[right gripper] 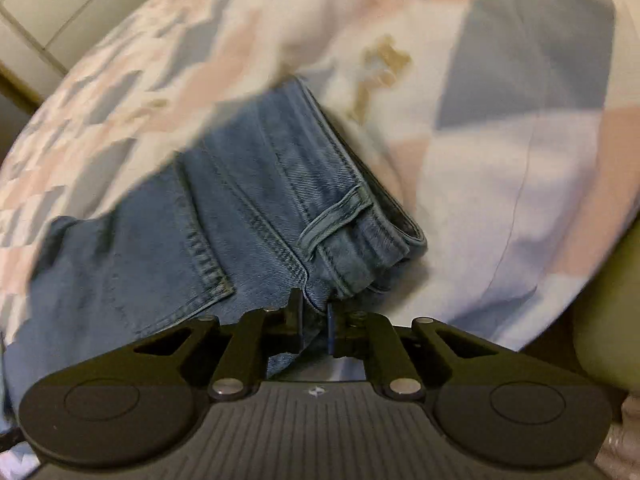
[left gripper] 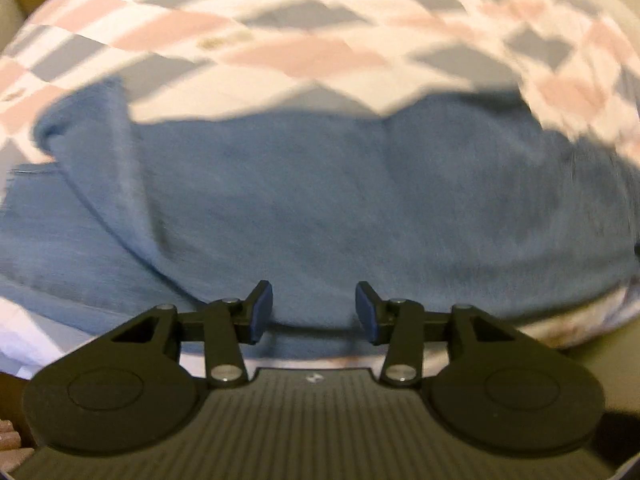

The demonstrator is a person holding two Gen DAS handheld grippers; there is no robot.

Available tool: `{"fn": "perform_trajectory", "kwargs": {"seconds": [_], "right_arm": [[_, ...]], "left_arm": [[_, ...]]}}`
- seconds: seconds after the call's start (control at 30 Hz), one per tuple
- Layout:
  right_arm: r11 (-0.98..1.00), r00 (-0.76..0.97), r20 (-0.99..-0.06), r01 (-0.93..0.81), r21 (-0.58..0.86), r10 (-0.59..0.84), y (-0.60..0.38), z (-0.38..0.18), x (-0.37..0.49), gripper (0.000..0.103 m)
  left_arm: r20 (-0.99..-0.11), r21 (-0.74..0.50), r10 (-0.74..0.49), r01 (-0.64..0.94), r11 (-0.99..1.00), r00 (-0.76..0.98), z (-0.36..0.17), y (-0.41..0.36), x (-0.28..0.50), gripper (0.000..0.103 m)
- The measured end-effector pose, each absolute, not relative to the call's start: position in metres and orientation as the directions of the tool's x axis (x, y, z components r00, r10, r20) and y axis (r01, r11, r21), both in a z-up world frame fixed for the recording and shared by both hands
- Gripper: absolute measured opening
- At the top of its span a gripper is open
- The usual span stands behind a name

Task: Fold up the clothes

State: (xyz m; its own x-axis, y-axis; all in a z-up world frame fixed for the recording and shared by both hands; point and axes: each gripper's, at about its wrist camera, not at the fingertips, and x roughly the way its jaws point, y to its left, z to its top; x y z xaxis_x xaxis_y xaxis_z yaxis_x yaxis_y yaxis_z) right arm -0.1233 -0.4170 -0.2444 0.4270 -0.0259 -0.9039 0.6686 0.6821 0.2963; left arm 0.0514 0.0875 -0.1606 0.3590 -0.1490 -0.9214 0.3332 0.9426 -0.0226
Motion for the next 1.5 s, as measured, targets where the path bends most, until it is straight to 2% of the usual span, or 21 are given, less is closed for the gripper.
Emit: {"fn": "perform_trajectory", "kwargs": {"seconds": [0.03,0.07,0.13,0.17,0.2,0.33,0.43,0.6,0.7,0.77,1.0,1.1,1.17,1.23,1.37,1.5], "right_arm": [[0.667,0.415,-0.909,0.685,0.291,-0.029,-0.415,-0.244,-0.118,0.016],[0.655,0.412,-0.911,0.692,0.303,-0.014,-0.416,-0.24,-0.114,0.025],[0.642,0.408,-0.913,0.699,0.315,0.005,-0.418,-0.229,-0.109,0.034],[0.627,0.416,-0.909,0.704,0.333,0.016,-0.419,-0.228,-0.109,0.045],[0.611,0.426,-0.904,0.709,0.352,0.026,-0.421,-0.226,-0.108,0.051],[0.54,0.42,-0.907,0.756,0.371,0.035,-0.422,-0.226,-0.108,0.053],[0.463,0.411,-0.911,0.803,0.374,0.024,-0.419,-0.231,-0.113,0.052],[0.421,0.373,-0.926,0.849,0.318,-0.053,-0.405,-0.23,-0.106,0.053],[0.425,0.362,-0.919,0.864,0.269,-0.155,-0.386,-0.215,-0.101,0.054],[0.447,0.351,-0.915,0.863,0.234,-0.199,-0.372,-0.208,-0.099,0.055],[0.389,0.336,-0.92,0.889,0.24,-0.202,-0.338,-0.201,-0.111,0.055],[0.43,0.366,-0.915,0.863,0.264,-0.172,-0.324,-0.195,-0.106,0.055],[0.46,0.382,-0.912,0.844,0.277,-0.153,-0.314,-0.19,-0.102,0.055],[0.484,0.388,-0.911,0.829,0.279,-0.14,-0.304,-0.186,-0.1,0.055],[0.502,0.399,-0.909,0.815,0.291,-0.121,-0.289,-0.182,-0.094,0.055],[0.53,0.414,-0.906,0.791,0.307,-0.092,-0.277,-0.179,-0.083,0.055]], "left_arm": [[-0.912,-0.002,-0.128,0.309,0.951,0.388,-0.153,0.095,0.056,0.045],[-0.905,0.019,-0.106,0.286,0.958,0.413,-0.148,0.102,0.064,0.047],[-0.886,0.06,-0.059,0.24,0.969,0.46,-0.139,0.115,0.081,0.055],[-0.877,0.076,-0.031,0.203,0.976,0.479,-0.138,0.123,0.093,0.058],[-0.873,0.088,-0.005,0.169,0.982,0.487,-0.139,0.13,0.108,0.06],[-0.861,0.16,0.108,0.063,0.985,0.496,-0.157,0.152,0.175,0.06],[-0.869,0.192,0.144,0.055,0.98,0.473,-0.176,0.159,0.215,0.06],[-0.877,0.253,0.204,0.058,0.966,0.434,-0.208,0.168,0.273,0.062],[-0.878,0.299,0.244,0.073,0.951,0.412,-0.223,0.169,0.29,0.062],[-0.887,0.295,0.245,0.071,0.953,0.391,-0.228,0.172,0.296,0.062],[-0.902,0.28,0.224,0.103,0.955,0.37,-0.24,0.176,0.309,0.062],[-0.909,0.25,0.192,0.116,0.961,0.371,-0.241,0.18,0.311,0.061],[-0.913,0.225,0.164,0.126,0.966,0.372,-0.241,0.183,0.312,0.04],[-0.92,0.175,0.12,0.117,0.978,0.374,-0.237,0.19,0.311,0.003],[-0.876,0.092,0.06,0.044,0.995,0.479,-0.192,0.215,0.287,0.002],[-0.824,-0.049,0.024,-0.113,0.992,0.566,-0.135,0.281,0.239,0.002]]}}
